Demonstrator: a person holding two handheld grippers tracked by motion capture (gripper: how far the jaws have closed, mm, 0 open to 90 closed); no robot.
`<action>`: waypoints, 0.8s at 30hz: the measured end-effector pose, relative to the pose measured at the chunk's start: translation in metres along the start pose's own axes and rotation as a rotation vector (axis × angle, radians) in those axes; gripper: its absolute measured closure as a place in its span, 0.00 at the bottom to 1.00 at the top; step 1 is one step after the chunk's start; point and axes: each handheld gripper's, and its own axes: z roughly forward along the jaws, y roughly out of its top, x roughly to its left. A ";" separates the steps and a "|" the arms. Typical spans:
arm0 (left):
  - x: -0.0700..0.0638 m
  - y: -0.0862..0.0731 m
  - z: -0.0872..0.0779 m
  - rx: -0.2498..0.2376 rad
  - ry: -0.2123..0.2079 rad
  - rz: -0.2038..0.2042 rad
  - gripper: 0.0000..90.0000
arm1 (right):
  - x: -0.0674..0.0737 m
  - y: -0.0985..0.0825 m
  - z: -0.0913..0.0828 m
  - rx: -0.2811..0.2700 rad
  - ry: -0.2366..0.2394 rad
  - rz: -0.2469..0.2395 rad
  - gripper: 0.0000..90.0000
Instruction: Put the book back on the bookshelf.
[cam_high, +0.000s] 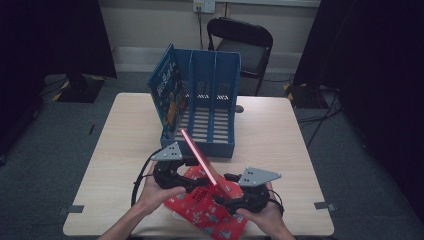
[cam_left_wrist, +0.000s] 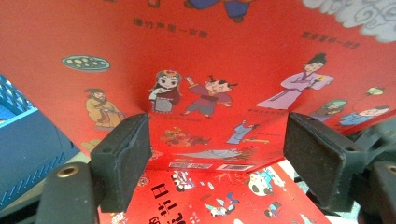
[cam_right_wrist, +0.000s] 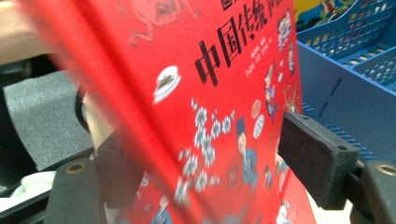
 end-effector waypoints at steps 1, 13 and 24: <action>0.000 0.000 0.000 -0.003 -0.003 -0.004 0.26 | 0.000 0.001 0.004 0.012 -0.005 -0.004 0.30; -0.002 0.005 0.002 -0.038 0.021 -0.027 0.28 | 0.008 0.003 0.015 0.016 -0.126 -0.023 0.46; 0.004 0.005 -0.001 -0.037 0.046 -0.026 0.29 | -0.008 -0.002 0.000 -0.045 -0.267 0.023 0.82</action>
